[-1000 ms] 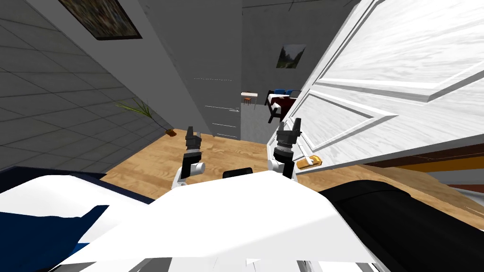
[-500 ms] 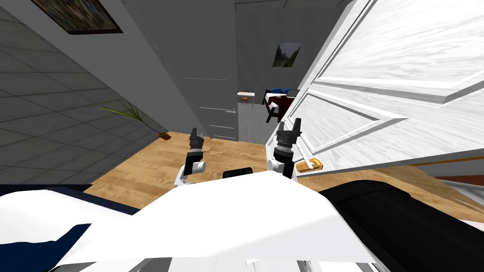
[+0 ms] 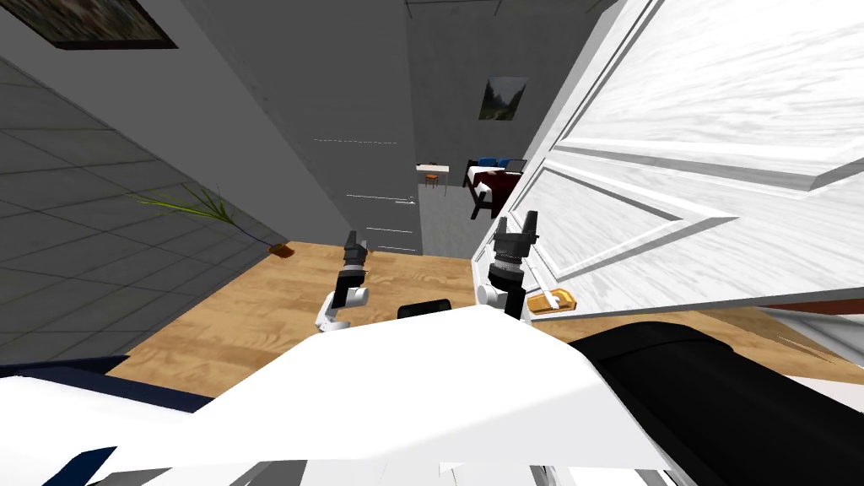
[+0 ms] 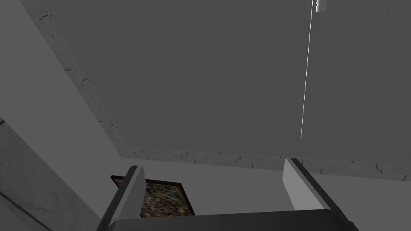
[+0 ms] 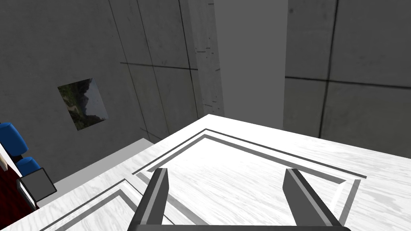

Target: Pull the door open

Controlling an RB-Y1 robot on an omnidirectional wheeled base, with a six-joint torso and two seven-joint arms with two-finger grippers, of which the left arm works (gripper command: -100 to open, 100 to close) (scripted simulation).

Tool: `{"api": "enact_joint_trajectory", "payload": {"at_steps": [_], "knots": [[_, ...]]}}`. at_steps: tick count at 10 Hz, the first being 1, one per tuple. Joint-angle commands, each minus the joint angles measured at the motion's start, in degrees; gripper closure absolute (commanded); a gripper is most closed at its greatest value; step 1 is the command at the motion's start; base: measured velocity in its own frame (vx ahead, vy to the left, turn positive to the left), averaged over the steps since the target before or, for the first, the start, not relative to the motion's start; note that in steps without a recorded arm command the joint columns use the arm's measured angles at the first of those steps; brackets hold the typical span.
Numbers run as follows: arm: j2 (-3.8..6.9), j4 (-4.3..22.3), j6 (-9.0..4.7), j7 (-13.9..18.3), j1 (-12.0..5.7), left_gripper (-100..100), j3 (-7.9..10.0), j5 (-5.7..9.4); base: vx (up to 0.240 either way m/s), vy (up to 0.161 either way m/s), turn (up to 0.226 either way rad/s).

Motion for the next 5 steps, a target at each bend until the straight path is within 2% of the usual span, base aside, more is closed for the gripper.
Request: {"api": "enact_joint_trajectory", "payload": {"at_steps": [1,5], "knots": [[0.54,2.2,0.20,0.6,-1.27,-100,-0.13,0.32,0.099,-0.028,-0.087],[1.97,7.3,0.41,2.1,-3.83,-100,-0.52,1.14,0.108,-0.020,-0.090]]}}
